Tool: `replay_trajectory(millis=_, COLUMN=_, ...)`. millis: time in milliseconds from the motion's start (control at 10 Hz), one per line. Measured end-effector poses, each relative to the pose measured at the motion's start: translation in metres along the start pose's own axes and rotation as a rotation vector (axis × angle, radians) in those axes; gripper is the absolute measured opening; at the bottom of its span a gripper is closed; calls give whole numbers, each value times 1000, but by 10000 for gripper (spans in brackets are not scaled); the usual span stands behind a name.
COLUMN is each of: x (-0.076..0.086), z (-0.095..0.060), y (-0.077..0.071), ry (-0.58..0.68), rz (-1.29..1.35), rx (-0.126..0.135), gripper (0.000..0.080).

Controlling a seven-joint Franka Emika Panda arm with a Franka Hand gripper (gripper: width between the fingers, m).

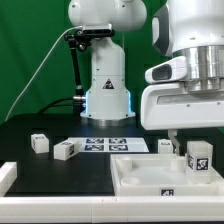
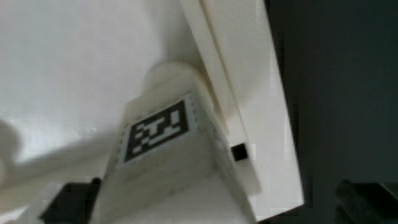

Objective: Assemble one leg

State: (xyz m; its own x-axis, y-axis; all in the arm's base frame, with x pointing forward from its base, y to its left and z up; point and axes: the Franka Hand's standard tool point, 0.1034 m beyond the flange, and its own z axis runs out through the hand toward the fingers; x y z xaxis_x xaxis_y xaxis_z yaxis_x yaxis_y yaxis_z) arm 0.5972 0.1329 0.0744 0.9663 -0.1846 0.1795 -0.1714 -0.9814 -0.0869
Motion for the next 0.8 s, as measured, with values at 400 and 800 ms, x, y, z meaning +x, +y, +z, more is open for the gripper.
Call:
replay_trajectory(millis=400, x=1, z=0, y=10, ry=-14, rz=-327, rx=-10, gripper=648)
replay_trajectory(millis=800, x=1, z=1, y=10, ry=-15, rz=-336, rx=-10, gripper=290)
